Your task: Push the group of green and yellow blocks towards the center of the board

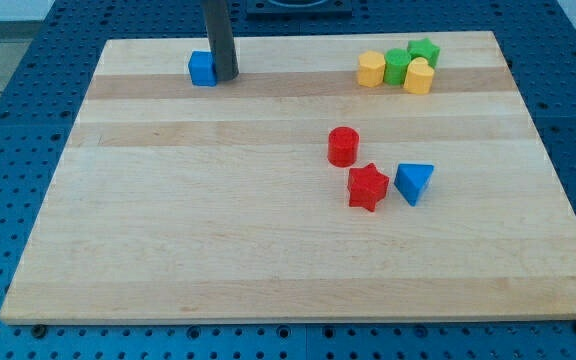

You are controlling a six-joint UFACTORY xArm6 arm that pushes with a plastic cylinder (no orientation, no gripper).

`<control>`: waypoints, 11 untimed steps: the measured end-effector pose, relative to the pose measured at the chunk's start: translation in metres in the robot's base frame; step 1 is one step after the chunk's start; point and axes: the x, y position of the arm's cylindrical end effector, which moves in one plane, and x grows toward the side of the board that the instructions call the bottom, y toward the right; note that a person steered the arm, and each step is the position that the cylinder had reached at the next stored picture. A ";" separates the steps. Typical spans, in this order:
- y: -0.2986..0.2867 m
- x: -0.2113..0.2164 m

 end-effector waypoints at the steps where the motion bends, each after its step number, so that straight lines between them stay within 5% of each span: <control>1: 0.000 -0.001; 3: 0.086 -0.055; 6: 0.344 -0.067; 9: 0.248 0.027; 11: 0.252 0.039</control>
